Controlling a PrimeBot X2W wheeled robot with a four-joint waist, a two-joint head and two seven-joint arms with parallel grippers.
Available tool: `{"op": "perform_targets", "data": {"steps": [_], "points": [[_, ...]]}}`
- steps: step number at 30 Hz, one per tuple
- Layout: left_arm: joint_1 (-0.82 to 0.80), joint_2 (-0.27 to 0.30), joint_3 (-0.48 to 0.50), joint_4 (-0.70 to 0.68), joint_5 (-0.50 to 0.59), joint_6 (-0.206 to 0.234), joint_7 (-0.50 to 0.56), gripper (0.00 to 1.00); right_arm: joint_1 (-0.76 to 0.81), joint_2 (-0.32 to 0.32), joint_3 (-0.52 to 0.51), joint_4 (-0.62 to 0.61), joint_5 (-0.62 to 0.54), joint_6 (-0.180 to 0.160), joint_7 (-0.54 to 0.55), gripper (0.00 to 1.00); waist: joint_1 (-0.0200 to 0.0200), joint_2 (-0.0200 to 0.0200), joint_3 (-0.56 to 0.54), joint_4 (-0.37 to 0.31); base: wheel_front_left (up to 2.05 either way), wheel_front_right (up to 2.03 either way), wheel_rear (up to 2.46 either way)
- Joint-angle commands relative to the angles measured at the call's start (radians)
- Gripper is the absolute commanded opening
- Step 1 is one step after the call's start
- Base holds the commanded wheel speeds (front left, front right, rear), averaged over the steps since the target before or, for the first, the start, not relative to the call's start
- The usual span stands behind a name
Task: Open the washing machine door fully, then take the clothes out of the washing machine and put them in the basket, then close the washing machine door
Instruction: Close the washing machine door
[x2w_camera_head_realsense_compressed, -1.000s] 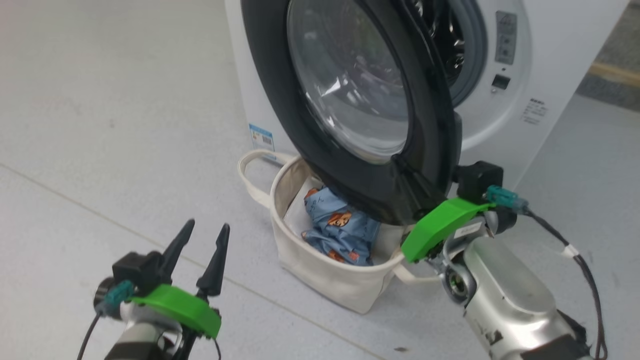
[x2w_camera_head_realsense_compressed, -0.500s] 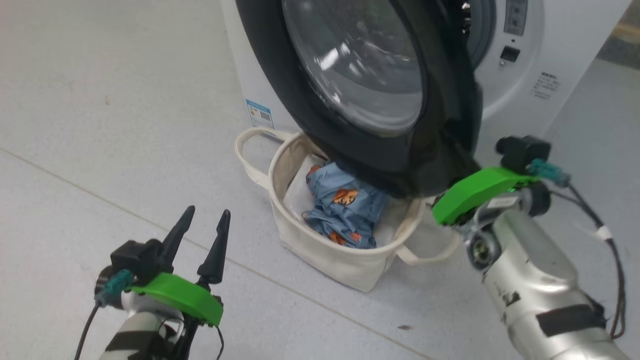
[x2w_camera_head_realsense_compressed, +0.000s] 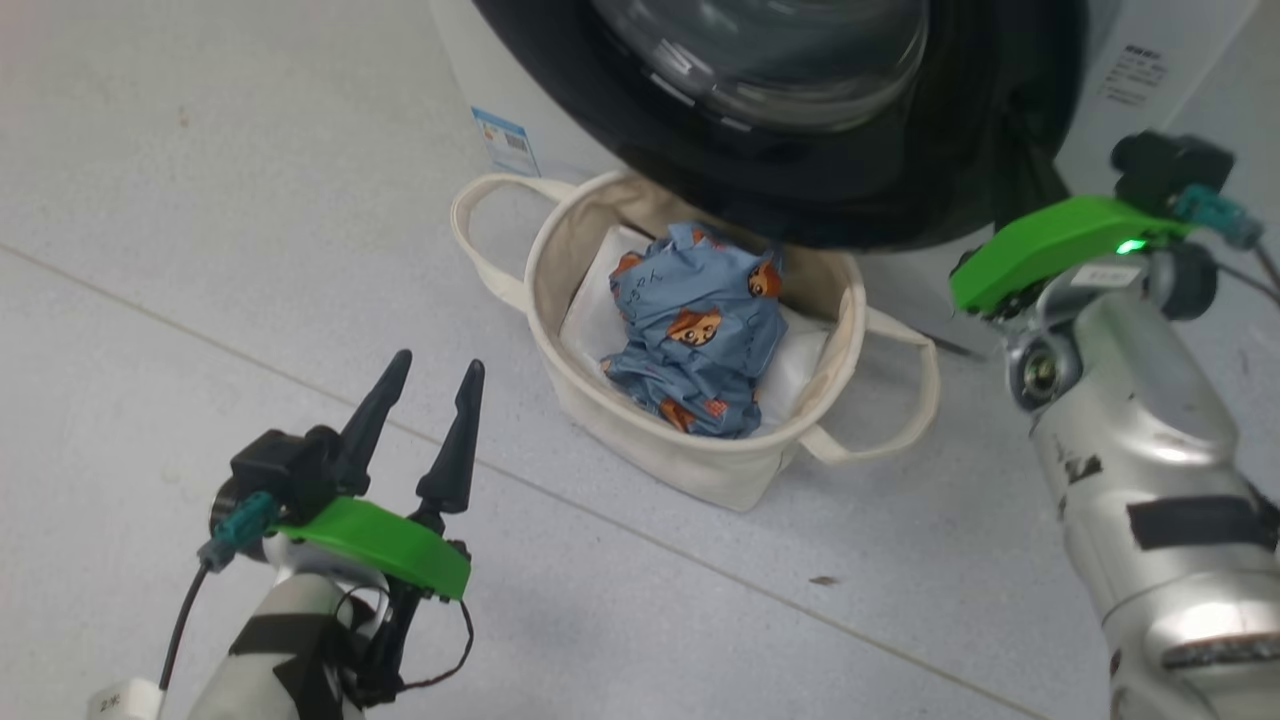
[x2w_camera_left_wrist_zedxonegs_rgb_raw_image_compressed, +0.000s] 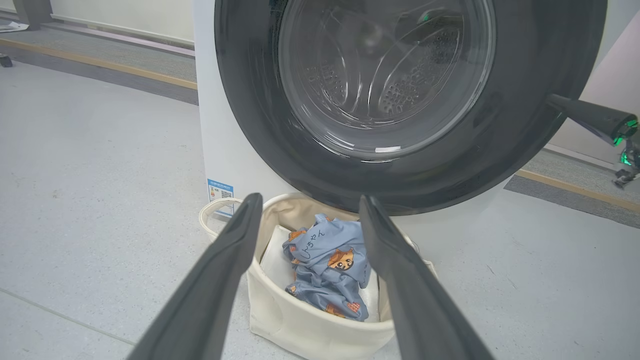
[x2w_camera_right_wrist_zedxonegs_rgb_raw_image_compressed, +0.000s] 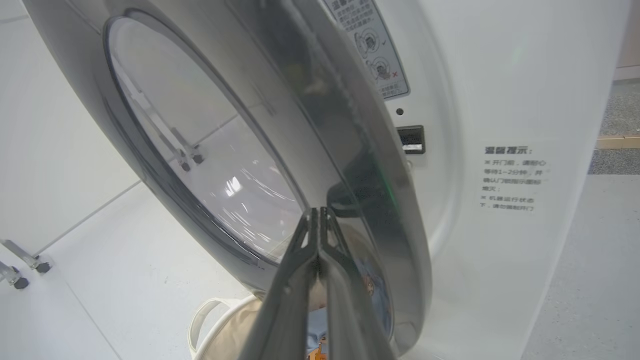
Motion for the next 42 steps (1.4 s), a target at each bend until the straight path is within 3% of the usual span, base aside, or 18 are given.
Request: {"op": "perform_targets", "data": {"steps": [1, 13, 22, 23, 24, 34, 42], "points": [[-0.035, 0.020, 0.039, -0.036, 0.000, -0.005, -0.012, 1.00, -0.057, 0.008, -0.007, -0.012, -0.018, 0.005, -0.012, 0.00, -0.0001, 0.0000, 0.022, 0.004, 0.00, 0.00, 0.00], [-0.048, 0.006, 0.078, -0.020, 0.025, -0.006, -0.012, 1.00, -0.193, -0.026, -0.163, 0.065, -0.109, 0.005, -0.012, 0.00, -0.0001, 0.0000, 0.062, 0.013, 0.00, 0.00, 0.00], [-0.048, 0.014, 0.093, -0.022, 0.024, -0.006, -0.012, 1.00, -0.203, -0.021, -0.204, 0.063, -0.152, 0.005, -0.012, 0.00, -0.0001, 0.0000, 0.065, 0.007, 0.00, 0.00, 0.00], [-0.047, 0.015, 0.096, -0.022, 0.023, -0.006, -0.012, 1.00, -0.200, -0.020, -0.206, 0.066, -0.155, 0.005, -0.012, 0.67, -0.0001, 0.0000, 0.062, 0.006, 0.00, 0.00, 0.00], [-0.045, 0.016, 0.099, -0.022, 0.022, -0.006, -0.012, 1.00, -0.197, -0.019, -0.207, 0.068, -0.158, 0.005, -0.012, 0.99, -0.0001, 0.0000, 0.059, 0.004, 0.00, 0.00, 0.00], [-0.031, 0.033, 0.152, -0.004, -0.007, -0.006, -0.012, 1.00, -0.120, 0.003, -0.171, 0.017, -0.139, 0.005, -0.012, 1.00, -0.0001, 0.0000, 0.001, -0.027, 0.00, 0.00, 0.00], [-0.010, 0.105, 0.214, -0.015, 0.014, -0.006, -0.012, 1.00, 0.056, 0.017, -0.077, -0.114, -0.086, 0.005, -0.012, 1.00, -0.0001, 0.0000, -0.085, -0.121, 0.00, 0.00, 0.00]]}}
